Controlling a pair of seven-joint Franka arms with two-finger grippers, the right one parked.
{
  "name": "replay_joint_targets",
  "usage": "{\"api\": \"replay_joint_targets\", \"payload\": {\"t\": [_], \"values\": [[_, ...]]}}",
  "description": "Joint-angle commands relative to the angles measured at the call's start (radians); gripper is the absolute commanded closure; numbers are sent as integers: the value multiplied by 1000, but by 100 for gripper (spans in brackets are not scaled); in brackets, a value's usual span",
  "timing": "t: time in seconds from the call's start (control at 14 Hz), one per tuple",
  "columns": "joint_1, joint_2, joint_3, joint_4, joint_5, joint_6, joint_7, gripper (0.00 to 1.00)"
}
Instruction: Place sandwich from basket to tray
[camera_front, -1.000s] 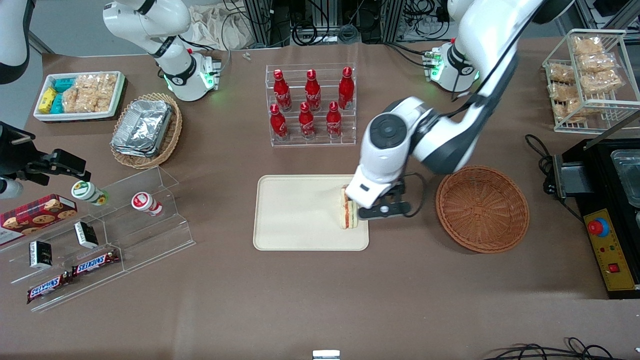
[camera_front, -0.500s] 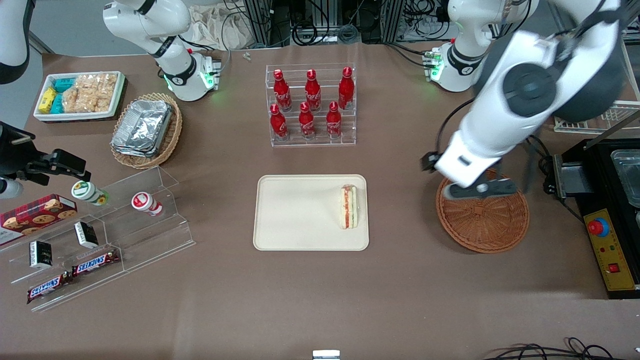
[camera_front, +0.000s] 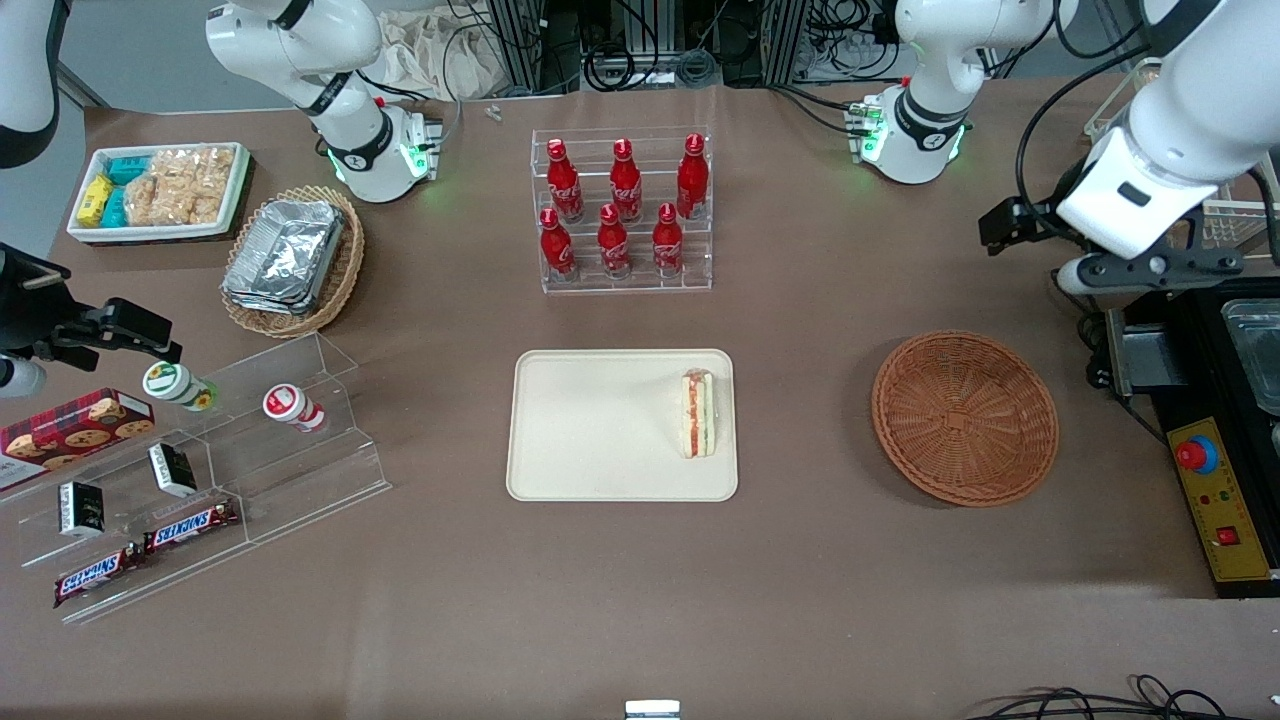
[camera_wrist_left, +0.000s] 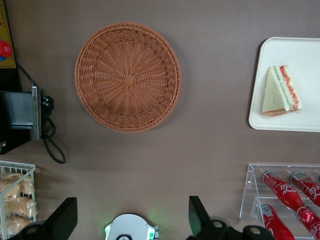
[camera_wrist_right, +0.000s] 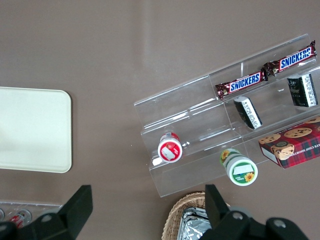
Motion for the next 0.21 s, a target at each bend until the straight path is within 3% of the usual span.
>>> {"api": "replay_joint_targets", "payload": {"t": [0.0, 0.14], "values": [[-24, -14, 18, -31, -13, 9, 10, 0], [-25, 2, 16, -19, -13, 5, 13, 0]]}}
